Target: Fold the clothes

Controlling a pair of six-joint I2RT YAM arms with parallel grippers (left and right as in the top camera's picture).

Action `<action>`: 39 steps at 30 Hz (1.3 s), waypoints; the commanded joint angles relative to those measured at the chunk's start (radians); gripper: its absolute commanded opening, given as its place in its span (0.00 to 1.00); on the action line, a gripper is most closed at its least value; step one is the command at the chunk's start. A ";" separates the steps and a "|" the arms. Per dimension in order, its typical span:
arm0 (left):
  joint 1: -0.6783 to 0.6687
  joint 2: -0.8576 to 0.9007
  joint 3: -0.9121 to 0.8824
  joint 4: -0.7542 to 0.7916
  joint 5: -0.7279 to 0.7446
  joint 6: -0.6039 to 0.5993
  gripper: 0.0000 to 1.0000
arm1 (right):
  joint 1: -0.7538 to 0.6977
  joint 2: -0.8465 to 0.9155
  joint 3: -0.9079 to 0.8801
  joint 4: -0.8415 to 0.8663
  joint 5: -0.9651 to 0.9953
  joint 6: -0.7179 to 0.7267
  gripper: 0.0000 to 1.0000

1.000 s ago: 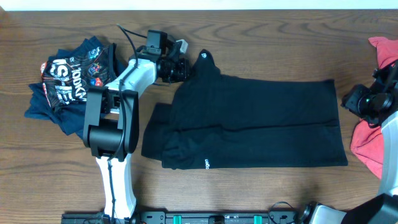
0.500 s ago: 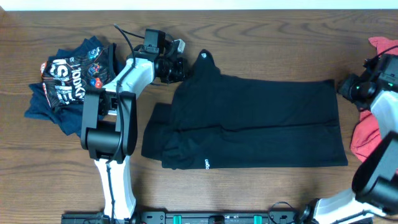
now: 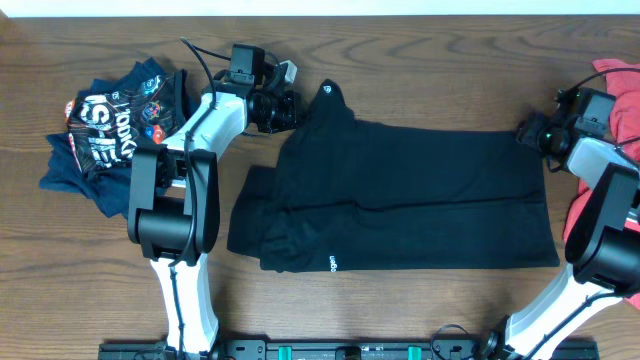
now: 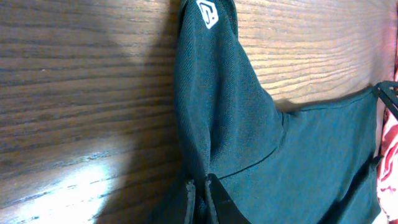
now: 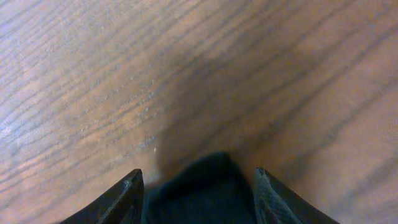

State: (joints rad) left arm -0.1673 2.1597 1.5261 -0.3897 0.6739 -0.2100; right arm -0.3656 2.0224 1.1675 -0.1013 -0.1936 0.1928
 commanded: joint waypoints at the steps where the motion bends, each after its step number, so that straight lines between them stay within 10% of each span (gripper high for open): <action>1: 0.002 -0.032 0.015 -0.005 -0.004 -0.006 0.08 | 0.021 0.034 -0.003 0.013 0.000 -0.007 0.54; 5: 0.002 -0.032 0.015 -0.006 -0.004 -0.006 0.08 | 0.025 0.058 -0.003 0.014 0.007 -0.007 0.43; 10: 0.002 -0.032 0.015 -0.013 -0.004 -0.006 0.09 | 0.025 0.069 -0.003 0.009 0.012 -0.007 0.01; 25: 0.005 -0.161 0.015 -0.082 -0.004 -0.001 0.06 | 0.005 -0.054 -0.002 -0.104 0.126 0.031 0.01; 39: 0.005 -0.305 0.015 -0.556 -0.050 0.087 0.06 | 0.003 -0.392 -0.002 -0.539 0.319 0.026 0.01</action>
State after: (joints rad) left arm -0.1665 1.8843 1.5322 -0.8856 0.6651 -0.1635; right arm -0.3569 1.6676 1.1679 -0.5880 0.0074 0.2153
